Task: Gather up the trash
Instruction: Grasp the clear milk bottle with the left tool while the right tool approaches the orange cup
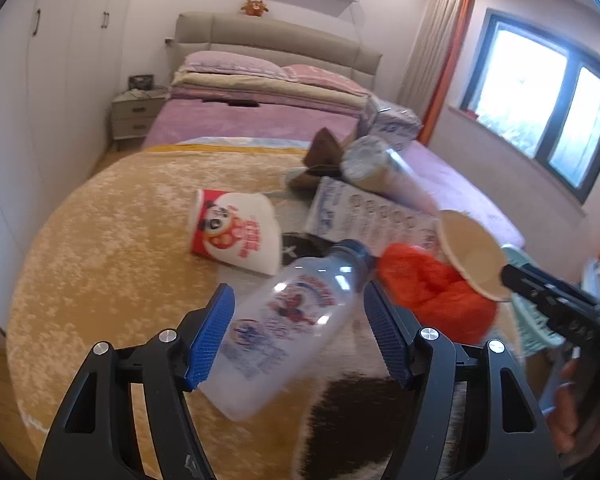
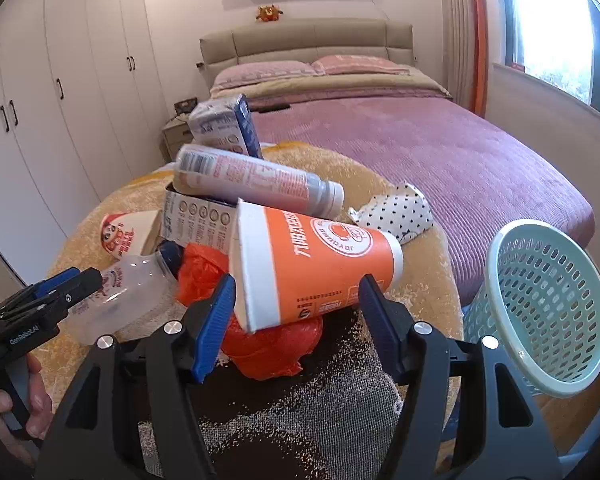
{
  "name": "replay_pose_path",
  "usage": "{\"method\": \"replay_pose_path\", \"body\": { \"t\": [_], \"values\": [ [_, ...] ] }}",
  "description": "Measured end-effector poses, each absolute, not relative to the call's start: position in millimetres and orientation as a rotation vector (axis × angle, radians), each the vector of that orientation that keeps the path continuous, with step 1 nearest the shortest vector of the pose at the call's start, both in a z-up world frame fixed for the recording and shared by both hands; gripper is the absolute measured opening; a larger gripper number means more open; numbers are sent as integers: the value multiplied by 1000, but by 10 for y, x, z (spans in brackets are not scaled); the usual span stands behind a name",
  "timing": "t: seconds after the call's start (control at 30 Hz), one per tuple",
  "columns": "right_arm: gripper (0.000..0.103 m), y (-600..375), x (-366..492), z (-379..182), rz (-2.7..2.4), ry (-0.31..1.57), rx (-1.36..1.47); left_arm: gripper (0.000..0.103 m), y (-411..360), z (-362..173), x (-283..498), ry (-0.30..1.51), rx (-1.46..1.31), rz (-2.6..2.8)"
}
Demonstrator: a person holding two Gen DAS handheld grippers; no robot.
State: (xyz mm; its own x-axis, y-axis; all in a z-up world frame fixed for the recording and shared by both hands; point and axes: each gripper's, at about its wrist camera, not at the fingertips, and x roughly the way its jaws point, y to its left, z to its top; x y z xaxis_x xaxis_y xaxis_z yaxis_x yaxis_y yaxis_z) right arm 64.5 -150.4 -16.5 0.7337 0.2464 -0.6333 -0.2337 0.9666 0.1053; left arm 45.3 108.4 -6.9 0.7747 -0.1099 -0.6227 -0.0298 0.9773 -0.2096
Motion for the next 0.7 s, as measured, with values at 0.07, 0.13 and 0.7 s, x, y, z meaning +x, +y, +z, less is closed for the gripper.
{"method": "replay_pose_path", "body": {
  "t": [0.07,0.13,0.7],
  "values": [
    [60,-1525,661,-185,272,713,37,70,1099,-112,461,689,-207,-37],
    [60,-1520,658,-180,280,712,37,71,1111,-128,505,699,-213,-36],
    [60,-2288,650,-332,152,757,114,76,956,-345,527,800,-118,-82]
  ]
}}
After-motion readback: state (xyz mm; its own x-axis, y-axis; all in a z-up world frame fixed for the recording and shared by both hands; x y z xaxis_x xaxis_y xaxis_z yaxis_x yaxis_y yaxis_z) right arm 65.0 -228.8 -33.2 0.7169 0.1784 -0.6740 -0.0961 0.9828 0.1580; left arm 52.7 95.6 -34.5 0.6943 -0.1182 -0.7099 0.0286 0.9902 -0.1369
